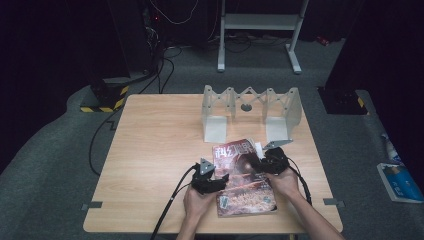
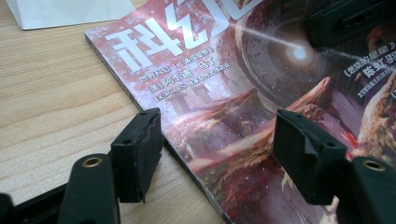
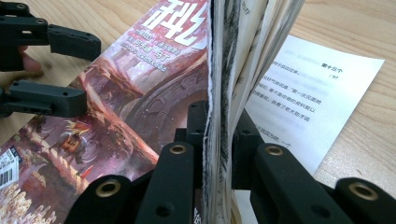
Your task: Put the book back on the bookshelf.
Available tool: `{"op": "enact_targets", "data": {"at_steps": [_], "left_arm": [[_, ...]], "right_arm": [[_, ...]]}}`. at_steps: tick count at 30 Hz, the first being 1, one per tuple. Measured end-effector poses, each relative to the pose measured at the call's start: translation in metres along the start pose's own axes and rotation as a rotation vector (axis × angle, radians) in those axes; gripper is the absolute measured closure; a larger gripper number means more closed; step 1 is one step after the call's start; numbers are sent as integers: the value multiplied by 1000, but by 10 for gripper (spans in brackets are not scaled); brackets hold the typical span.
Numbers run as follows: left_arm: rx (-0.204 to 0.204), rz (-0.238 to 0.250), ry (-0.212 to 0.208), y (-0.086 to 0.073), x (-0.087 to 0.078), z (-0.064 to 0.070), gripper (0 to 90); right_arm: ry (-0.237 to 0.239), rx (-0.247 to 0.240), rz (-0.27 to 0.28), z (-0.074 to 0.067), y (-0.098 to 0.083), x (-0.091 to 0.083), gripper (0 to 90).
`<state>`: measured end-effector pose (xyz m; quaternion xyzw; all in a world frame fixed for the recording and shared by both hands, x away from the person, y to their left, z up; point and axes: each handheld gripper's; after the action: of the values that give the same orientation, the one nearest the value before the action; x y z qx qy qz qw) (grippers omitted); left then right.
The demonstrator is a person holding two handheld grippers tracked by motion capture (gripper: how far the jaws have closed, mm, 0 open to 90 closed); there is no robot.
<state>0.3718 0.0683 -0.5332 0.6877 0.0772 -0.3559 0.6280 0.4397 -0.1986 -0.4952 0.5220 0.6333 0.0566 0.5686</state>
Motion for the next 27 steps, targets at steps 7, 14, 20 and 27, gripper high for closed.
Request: {"op": "enact_targets", "data": {"at_steps": [7, 14, 20, 27], "left_arm": [[-58, -19, -28, 4, 2, -6, 271], [-51, -63, -12, 13, 7, -15, 233], [-66, -80, -25, 18, 10, -20, 204], [-102, -73, -43, 19, 13, -23, 172]], "right_arm": [[17, -25, 19, -2, 0, -2, 826], [36, -36, 49, -5, 1, -7, 830], [47, -37, 60, -6, 1, -9, 832], [63, -40, 77, -8, 2, -12, 834]]}}
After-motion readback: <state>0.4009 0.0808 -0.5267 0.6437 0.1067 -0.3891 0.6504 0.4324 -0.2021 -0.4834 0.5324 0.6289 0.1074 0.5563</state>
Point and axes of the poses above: each handheld gripper's, and its own axes: x roughly forward along the jaws, y roughly out of its top, z roughly to its right, and after that the axes turned 13 degrees about y, right-handed
